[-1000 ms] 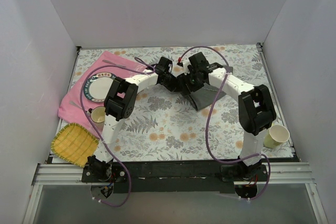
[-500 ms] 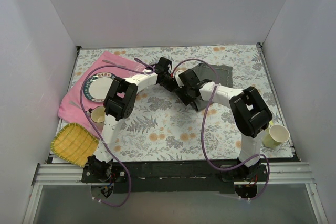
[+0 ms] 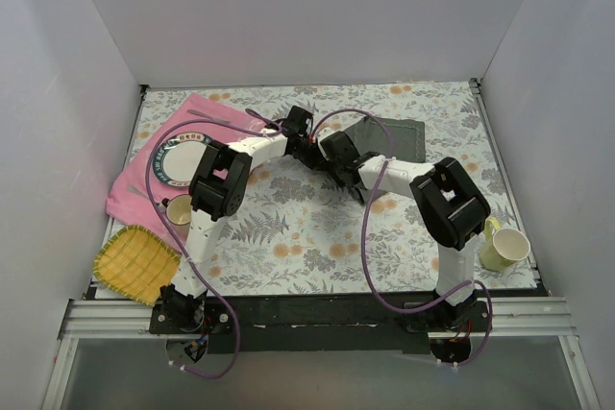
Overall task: Fold the napkin, place the utensils inside, and roll it up
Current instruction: Roll the napkin with the utensil
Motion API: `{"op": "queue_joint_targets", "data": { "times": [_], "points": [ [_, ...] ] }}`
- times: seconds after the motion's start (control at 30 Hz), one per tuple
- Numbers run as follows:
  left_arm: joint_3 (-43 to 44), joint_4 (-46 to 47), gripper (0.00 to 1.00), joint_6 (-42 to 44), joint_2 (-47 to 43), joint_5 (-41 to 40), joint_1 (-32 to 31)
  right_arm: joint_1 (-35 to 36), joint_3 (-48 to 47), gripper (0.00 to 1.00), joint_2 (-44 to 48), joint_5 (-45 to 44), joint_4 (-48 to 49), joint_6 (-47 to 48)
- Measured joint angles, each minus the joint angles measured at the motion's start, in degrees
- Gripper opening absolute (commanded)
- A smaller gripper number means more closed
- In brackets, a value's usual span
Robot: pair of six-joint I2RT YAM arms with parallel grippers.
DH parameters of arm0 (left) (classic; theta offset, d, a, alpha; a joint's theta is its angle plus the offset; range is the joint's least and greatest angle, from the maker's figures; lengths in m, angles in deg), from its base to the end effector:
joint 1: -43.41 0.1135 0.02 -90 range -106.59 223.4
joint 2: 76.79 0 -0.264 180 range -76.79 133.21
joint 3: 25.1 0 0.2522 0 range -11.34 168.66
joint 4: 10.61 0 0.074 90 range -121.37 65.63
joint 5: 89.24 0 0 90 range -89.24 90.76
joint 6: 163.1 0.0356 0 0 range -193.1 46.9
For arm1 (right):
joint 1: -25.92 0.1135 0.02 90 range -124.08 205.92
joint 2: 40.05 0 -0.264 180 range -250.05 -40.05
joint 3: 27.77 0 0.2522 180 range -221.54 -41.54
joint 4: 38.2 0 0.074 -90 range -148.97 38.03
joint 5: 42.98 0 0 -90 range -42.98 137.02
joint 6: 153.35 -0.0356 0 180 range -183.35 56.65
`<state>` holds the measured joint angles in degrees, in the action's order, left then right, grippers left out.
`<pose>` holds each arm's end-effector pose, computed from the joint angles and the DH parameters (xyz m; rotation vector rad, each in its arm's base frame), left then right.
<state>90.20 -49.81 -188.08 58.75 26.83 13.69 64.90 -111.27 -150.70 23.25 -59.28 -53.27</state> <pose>0.4256 -0.2609 0.1199 1.7228 -2.1266 0.9028 0.3266 0.2458 0.1660 -0.7965 2.1957 -0.2528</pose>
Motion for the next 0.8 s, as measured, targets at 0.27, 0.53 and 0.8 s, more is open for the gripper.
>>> {"op": "queue_joint_targets", "data": {
  "times": [0.27, 0.53, 0.8],
  "points": [
    [-0.31, 0.24, 0.0, -0.13, 0.0, 0.7, 0.09, 0.26, 1.16, 0.59, 0.17, -2.25, 1.92, -0.92],
    [-0.68, 0.33, 0.0, -0.15, -0.02, 1.66, 0.39, 0.26, 1.18, 0.65, 2.49, 1.33, 0.13, -1.84],
    [-0.72, -0.5, 0.0, -0.13, -0.22, 1.92, 0.42, 0.37, 1.22, 0.65, 2.38, 3.15, 0.2, -2.4]
  ]
}}
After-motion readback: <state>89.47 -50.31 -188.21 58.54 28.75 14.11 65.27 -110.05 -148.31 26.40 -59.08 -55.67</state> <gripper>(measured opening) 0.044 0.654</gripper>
